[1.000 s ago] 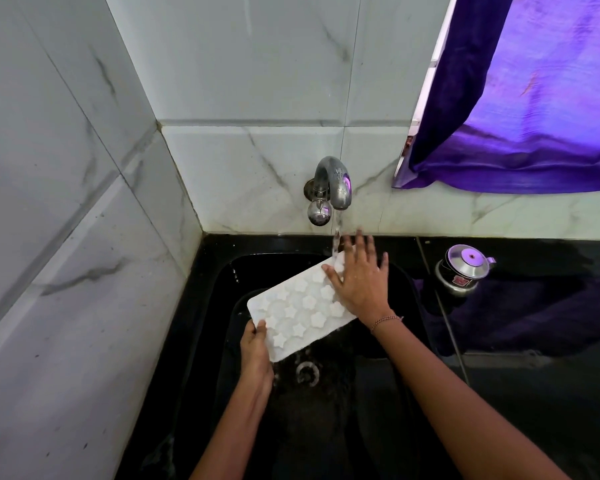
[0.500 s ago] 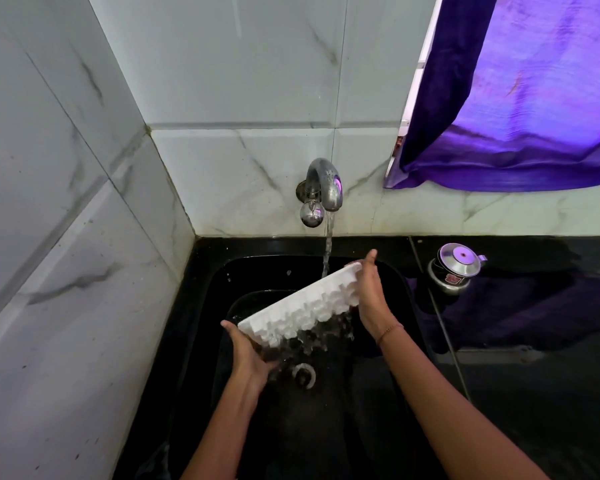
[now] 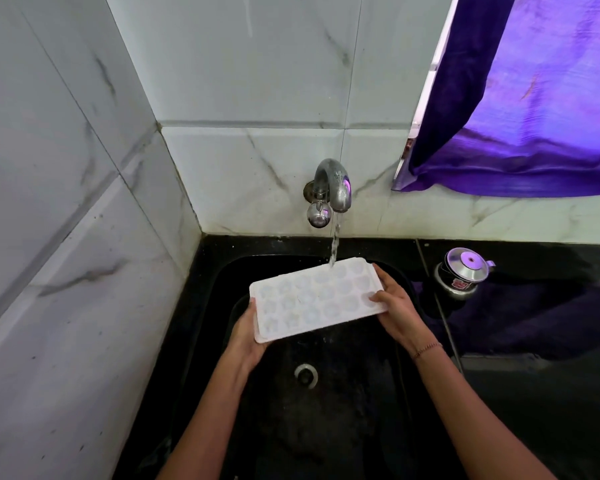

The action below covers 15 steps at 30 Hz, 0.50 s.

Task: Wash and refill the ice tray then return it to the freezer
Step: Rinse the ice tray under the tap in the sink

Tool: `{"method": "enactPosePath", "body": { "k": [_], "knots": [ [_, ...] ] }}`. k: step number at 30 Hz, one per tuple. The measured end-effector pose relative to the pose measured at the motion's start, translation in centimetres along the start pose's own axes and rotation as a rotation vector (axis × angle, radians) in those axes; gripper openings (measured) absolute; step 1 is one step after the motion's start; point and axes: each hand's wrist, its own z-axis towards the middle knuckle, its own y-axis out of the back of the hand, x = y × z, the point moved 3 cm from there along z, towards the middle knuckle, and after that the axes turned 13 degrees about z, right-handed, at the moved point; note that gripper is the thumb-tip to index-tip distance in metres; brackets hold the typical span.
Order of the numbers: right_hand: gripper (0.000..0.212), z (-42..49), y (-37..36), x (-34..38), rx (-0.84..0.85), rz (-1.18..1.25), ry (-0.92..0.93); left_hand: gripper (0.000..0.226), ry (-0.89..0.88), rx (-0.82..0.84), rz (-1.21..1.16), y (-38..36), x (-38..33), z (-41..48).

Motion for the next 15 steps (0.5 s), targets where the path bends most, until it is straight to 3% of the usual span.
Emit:
{"method": "enactPosePath", "body": {
  "k": [5,10,12,15],
  "knots": [
    [0.059,-0.5,-0.1,1.0,-0.048,-0.403,0.239,0.046,-0.036,-0.121,0.154,-0.8,0.3,1.0],
    [0.06,-1.3,-1.1,1.1,-0.025,-1.344,0.696,0.045,-0.11,-0.155,0.155,-1.9,-0.1,1.4],
    [0.063,-1.2,-1.5,1.0,-0.06,-1.606,0.739,0.044,-0.132,-0.149,0.163,-2.2,-0.3,1.7],
    [0.07,-1.0,-2.5,0.8,-0.124,-1.748,0.658,0.044,-0.131,-0.142,0.157,-2.7,-0.5,1.8]
  ]
}}
